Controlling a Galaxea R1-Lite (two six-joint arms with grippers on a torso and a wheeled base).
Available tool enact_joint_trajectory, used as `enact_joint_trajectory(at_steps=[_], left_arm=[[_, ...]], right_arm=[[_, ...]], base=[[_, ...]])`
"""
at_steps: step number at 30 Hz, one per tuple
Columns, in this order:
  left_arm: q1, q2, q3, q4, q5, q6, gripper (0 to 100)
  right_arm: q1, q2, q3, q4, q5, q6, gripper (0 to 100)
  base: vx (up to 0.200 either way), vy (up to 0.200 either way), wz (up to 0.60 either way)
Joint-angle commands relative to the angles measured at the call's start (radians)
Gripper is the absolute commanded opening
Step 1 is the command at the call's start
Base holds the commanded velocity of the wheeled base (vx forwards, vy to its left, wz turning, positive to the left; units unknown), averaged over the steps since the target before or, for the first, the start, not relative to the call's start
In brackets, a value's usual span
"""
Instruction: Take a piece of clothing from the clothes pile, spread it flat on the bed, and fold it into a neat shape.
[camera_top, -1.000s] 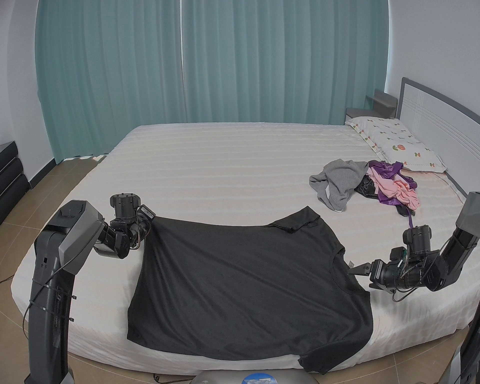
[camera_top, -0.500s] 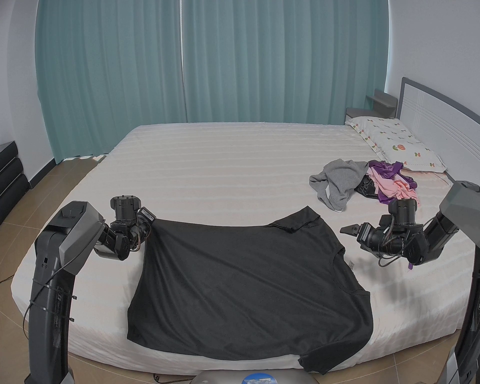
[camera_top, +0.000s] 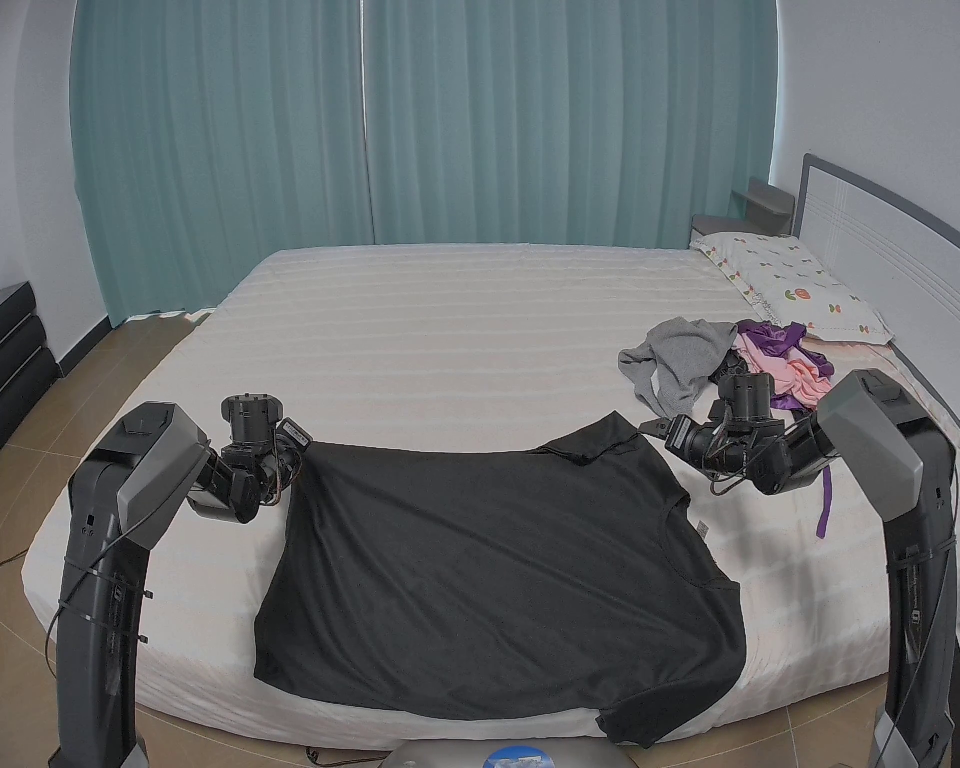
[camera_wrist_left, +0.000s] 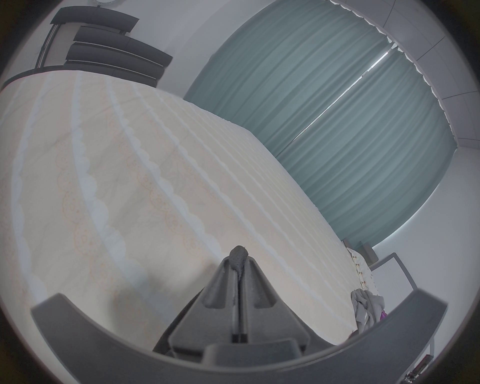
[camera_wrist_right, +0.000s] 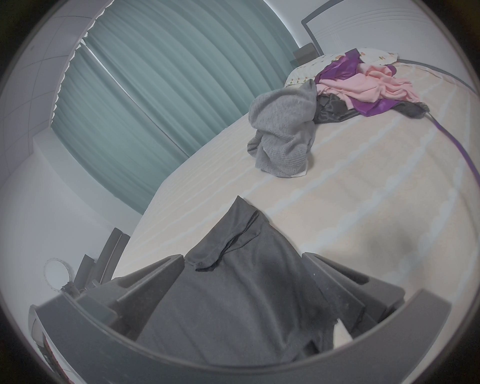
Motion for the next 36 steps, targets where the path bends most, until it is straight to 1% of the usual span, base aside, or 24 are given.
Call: enact_joint_trajectory(at_steps=[1,3,8,15,16,20,24,25,26,27,30,34,36], left_arm=[[-0.004,-0.016,0.032,-0.001,0.003,0.003,0],[-0.004,-0.019,0.03,-0.004,0.006,0.003,0],[-0.004,-0.019,0.03,-0.001,0.006,0.002,0],[-0.01,-0.019,0.032,-0.001,0.006,0.002,0],[-0.01,-0.019,0.032,-0.001,0.006,0.002,0],[-0.012,-0.017,0.032,0.001,0.006,0.002,0],[-0.01,-0.017,0.03,-0.001,0.006,0.002,0],[-0.01,-0.019,0.032,0.001,0.006,0.003,0],[-0.01,-0.019,0.032,0.001,0.006,0.003,0],[-0.012,-0.022,0.032,-0.002,0.01,0.006,0],[-0.009,-0.031,0.018,-0.001,0.02,0.014,0],[-0.009,-0.035,0.01,-0.006,0.02,0.029,0],[-0.007,-0.032,-0.017,-0.007,0.02,0.033,0]], right_arm=[[0.016,0.156,-0.184,0.059,-0.015,-0.003,100],[0.014,0.176,-0.213,0.07,-0.023,-0.003,100],[0.016,0.223,-0.271,0.064,-0.066,-0.003,100],[0.013,0.255,-0.314,0.061,-0.075,-0.001,100],[0.013,0.26,-0.32,0.061,-0.075,0.001,0],[0.011,0.275,-0.343,0.064,-0.119,-0.01,0],[0.01,0.286,-0.371,0.061,-0.142,-0.013,0],[0.007,0.288,-0.382,0.056,-0.168,-0.015,0],[0.007,0.288,-0.382,0.056,-0.168,-0.015,0],[0.004,0.28,-0.386,0.042,-0.188,-0.016,0],[-0.013,0.249,-0.385,0.009,-0.195,-0.015,0],[-0.029,0.209,-0.4,-0.002,-0.195,-0.009,0],[-0.036,0.205,-0.425,-0.008,-0.196,-0.007,0]], base=[[0.0,0.0,0.0],[0.0,0.0,0.0],[0.0,0.0,0.0],[0.0,0.0,0.0],[0.0,0.0,0.0],[0.0,0.0,0.0],[0.0,0.0,0.0],[0.0,0.0,0.0],[0.0,0.0,0.0],[0.0,0.0,0.0],[0.0,0.0,0.0],[0.0,0.0,0.0],[0.0,0.0,0.0]])
